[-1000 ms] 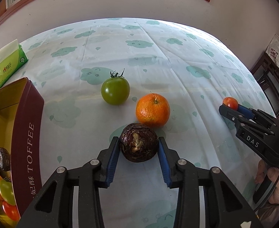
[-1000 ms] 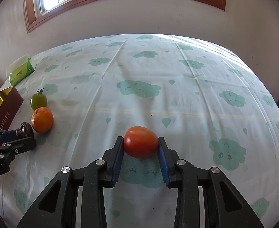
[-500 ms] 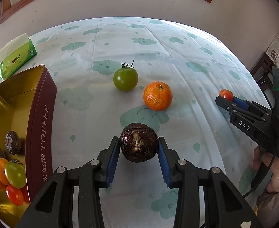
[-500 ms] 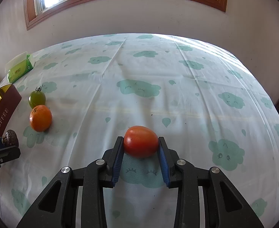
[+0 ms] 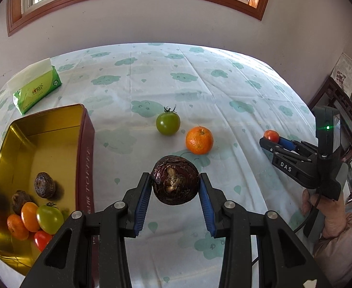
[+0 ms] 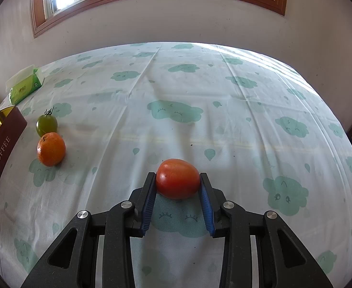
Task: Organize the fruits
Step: 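Carry the brown fruit into the gold tin and open the left gripper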
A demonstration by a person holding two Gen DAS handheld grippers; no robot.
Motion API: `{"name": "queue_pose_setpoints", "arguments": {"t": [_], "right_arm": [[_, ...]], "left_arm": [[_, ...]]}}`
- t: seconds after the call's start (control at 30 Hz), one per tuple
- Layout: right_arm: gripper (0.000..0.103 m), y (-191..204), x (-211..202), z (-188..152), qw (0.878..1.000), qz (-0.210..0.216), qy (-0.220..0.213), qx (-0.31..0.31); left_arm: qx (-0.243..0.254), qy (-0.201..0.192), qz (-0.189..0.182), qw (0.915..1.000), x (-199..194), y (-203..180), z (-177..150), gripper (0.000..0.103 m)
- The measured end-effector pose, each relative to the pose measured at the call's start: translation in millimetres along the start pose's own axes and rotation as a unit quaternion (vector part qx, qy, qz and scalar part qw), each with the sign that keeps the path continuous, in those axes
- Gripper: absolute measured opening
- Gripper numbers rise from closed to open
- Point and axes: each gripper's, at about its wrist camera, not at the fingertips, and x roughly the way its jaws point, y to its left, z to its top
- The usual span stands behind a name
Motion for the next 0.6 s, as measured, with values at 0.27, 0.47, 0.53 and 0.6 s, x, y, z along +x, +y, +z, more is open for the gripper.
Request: {"name": "queue_pose_setpoints", "arguments": {"t": [0.27,0.47,0.53,0.6], "right_arm": [[0.036,0,0,0,1.0,0.0,0.0,0.0],[0.036,0,0,0,1.0,0.0,0.0,0.0],[0.036,0,0,0,1.0,0.0,0.0,0.0],[0.036,0,0,0,1.0,0.0,0.0,0.0]], "left_arm": [[-0.044,-0.024,0.04,0.9979,-29,56,6,0.036],[-0.088,-0.014,0.079,0.9929,-32,110,4,0.036],[-0.1,-0.009,0.088,0.991,-31,125,3,0.036],[-0.115,0.002,0.09,0.9892,-28,139,2,0.036]]}}
